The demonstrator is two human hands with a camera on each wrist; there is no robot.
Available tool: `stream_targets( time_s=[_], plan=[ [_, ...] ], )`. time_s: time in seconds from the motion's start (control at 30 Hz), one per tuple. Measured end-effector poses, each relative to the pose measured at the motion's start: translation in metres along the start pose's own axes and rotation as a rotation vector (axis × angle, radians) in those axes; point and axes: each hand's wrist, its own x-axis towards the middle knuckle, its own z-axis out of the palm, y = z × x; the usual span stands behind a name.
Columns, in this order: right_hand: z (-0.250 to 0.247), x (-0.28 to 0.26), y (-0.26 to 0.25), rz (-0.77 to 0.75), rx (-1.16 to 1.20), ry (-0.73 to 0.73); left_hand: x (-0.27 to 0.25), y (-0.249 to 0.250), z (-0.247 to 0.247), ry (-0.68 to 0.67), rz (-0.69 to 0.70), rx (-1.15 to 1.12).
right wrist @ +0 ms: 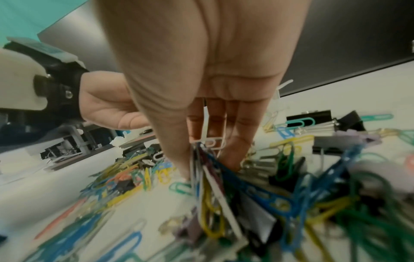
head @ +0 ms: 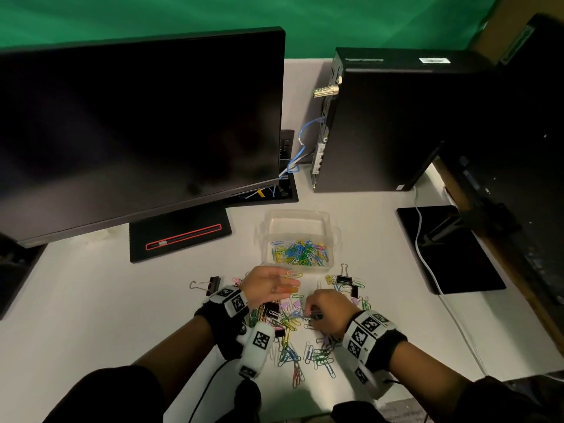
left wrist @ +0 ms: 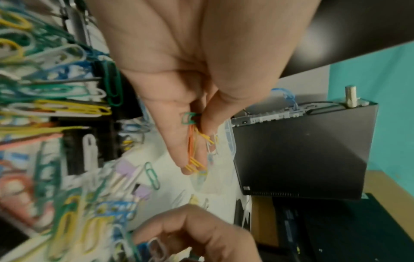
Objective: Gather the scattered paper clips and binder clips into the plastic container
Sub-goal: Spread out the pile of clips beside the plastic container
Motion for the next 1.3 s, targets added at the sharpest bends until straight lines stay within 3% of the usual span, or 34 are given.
stream_targets(
  time_s=[0.1,0.33,0.57,0.67,0.8,0.87,0.97,1.17,1.3],
  plan=[
    [-0.008,-0.002,0.003,-0.005,0.09,0.074,0.004,0.015,-0.001,-0.002,0.004,-0.062],
    [-0.037,0.004,0.01,0.03,0.304,0.204,0.023,0.045,0.003,0.077,0.077,0.027],
    [-0.078,0.021,0.006,0.067,0.551,0.434,0.039,0.057,0.006,0.162,0.085,0.114],
    [-0.086,0.031,0.005,0.108,0.575,0.483,0.035,0.057,0.004,0.162,0.1,0.152],
    [-0.085,0.04,0.002,0.089,0.533,0.501,0.025,0.055,-0.003,0.182,0.219,0.249],
    [-0.08,0.039,0.002,0.061,0.481,0.489,0.018,0.051,-0.009,0.16,0.279,0.412],
    [-0.069,0.03,0.001,-0.005,0.4,0.403,0.003,0.036,-0.02,0.025,0.309,0.674],
    [-0.031,0.006,0.002,-0.062,0.085,0.021,-0.015,0.002,-0.015,-0.109,0.146,0.916],
    [-0.007,-0.005,0.009,-0.066,-0.091,-0.113,-0.019,-0.018,0.002,-0.163,0.174,1.235]
  ],
)
